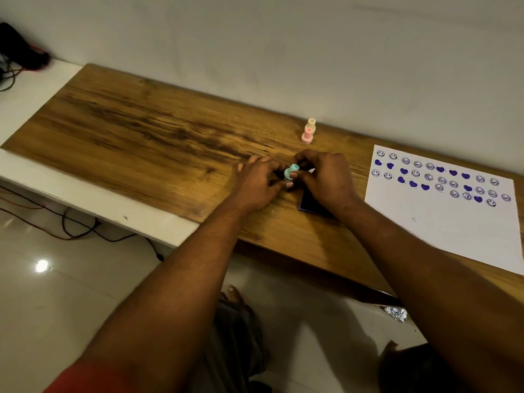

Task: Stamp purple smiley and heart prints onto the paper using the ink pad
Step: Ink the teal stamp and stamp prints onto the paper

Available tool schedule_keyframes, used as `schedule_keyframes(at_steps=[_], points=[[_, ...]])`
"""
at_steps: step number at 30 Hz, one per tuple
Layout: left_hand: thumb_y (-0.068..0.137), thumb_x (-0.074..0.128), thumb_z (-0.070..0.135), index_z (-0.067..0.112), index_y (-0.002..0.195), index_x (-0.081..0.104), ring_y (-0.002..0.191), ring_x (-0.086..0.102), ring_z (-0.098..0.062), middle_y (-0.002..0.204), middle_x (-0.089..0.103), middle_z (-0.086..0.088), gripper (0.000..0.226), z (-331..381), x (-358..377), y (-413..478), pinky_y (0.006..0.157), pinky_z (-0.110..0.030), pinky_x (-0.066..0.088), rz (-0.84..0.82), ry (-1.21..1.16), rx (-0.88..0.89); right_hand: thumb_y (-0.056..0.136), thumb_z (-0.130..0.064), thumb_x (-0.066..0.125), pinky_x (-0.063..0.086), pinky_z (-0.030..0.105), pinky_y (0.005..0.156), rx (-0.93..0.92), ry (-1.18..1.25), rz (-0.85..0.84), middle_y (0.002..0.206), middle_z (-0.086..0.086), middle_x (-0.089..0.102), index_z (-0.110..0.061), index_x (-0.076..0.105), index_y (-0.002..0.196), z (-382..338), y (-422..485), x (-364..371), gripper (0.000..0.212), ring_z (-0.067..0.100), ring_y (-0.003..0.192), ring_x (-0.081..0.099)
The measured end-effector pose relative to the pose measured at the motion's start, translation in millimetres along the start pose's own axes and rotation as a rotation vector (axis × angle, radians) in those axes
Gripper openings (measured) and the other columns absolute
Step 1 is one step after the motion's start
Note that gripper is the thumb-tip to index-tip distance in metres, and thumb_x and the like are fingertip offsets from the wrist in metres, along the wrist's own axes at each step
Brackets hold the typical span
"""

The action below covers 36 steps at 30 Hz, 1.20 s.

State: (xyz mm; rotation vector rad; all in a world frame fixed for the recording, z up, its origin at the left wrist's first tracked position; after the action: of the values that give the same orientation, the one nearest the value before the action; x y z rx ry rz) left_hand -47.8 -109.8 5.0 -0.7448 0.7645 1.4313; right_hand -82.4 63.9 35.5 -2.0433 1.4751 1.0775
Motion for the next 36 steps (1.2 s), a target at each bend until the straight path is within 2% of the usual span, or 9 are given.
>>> schedule_keyframes(at_steps=[3,8,11,15,18,21,26,31,36], points=[[0.09,0.075,0.047,0.03,0.129,0.07,0.131,0.045,-0.021,0.134,0.065,0.007,0.043,3,1,-1,0.094,-0.035,0.02,-0.007,0.022,0.016,0.09,-0.027,0.082,0.046,0.012,0.079,0.0,0.023,0.01,0.11,-0.005,0.079,-0.025,0.076,0.118,-2,3,-4,0.029,0.004,0.094,0.068],[0.083,0.08,0.052,0.039,0.115,0.072,0.132,0.044,-0.02,0.134,0.064,0.012,0.036,4,1,-3,0.099,-0.038,0.022,0.004,0.011,0.022,0.086,-0.032,0.086,0.058,0.023,0.083,0.019,0.063,0.05,0.105,-0.004,0.081,-0.021,0.079,0.116,0,-1,-35,0.033,0.003,0.089,0.072],[0.08,0.083,0.053,0.043,0.111,0.072,0.133,0.043,-0.022,0.131,0.064,0.01,0.034,4,0,-4,0.098,-0.037,0.019,0.007,0.016,0.007,0.087,-0.034,0.086,0.05,0.012,0.074,0.031,-0.004,0.0,0.109,-0.004,0.08,-0.022,0.078,0.12,15,-18,-54,0.036,-0.008,0.081,0.065],[0.079,0.082,0.055,0.045,0.117,0.071,0.135,0.041,-0.022,0.132,0.063,0.012,0.041,6,-2,-4,0.098,-0.037,0.019,-0.017,0.037,-0.005,0.088,-0.033,0.084,0.044,0.009,0.069,0.071,-0.041,-0.045,0.116,-0.001,0.079,-0.022,0.077,0.123,33,-56,-56,0.038,-0.013,0.079,0.059],[0.078,0.083,0.056,0.047,0.125,0.068,0.136,0.041,-0.022,0.134,0.062,0.012,0.05,8,-5,-6,0.1,-0.036,0.019,-0.023,0.015,0.003,0.089,-0.034,0.083,0.045,0.009,0.07,0.068,-0.028,-0.026,0.116,-0.002,0.08,-0.022,0.078,0.123,35,-57,-49,0.036,-0.006,0.079,0.063],[0.077,0.083,0.056,0.047,0.133,0.065,0.136,0.041,-0.022,0.138,0.061,0.01,0.06,10,-8,-8,0.099,-0.035,0.018,-0.039,-0.01,0.043,0.091,-0.032,0.082,0.042,0.007,0.071,0.056,-0.054,-0.034,0.116,-0.003,0.08,-0.022,0.078,0.123,34,-52,-40,0.034,0.001,0.088,0.067],[0.059,0.081,0.077,0.05,0.141,0.058,0.136,0.037,-0.019,0.141,0.056,0.01,0.09,19,-2,-11,0.102,-0.037,0.017,-0.123,0.035,0.113,0.093,-0.032,0.08,0.041,0.007,0.071,0.011,-0.084,-0.048,0.111,-0.003,0.081,-0.022,0.079,0.122,37,-50,-34,0.031,0.004,0.09,0.071],[0.058,0.078,0.082,0.053,0.133,0.063,0.134,0.037,-0.02,0.135,0.057,0.011,0.082,27,5,-9,0.109,-0.047,0.022,-0.151,0.108,0.142,0.093,-0.031,0.079,0.05,0.017,0.073,-0.05,-0.1,-0.041,0.101,-0.003,0.082,-0.023,0.08,0.117,34,-50,-32,0.025,0.008,0.085,0.073],[0.058,0.076,0.085,0.051,0.131,0.066,0.131,0.038,-0.019,0.131,0.057,0.012,0.081,30,6,-9,0.11,-0.05,0.024,-0.162,0.145,0.143,0.094,-0.029,0.077,0.055,0.025,0.075,-0.106,-0.163,-0.006,0.099,0.0,0.081,-0.021,0.079,0.117,29,-54,-31,0.025,0.015,0.085,0.074]])
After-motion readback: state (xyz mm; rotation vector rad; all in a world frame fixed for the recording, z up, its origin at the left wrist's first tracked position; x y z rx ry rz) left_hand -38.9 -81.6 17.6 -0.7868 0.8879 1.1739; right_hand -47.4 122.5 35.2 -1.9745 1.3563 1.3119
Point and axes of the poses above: each hand's wrist, its own y-axis towards the middle knuckle, its own x-axis out of the palm, z = x × y, the point moved 3 cm from there along y, towards the middle knuckle
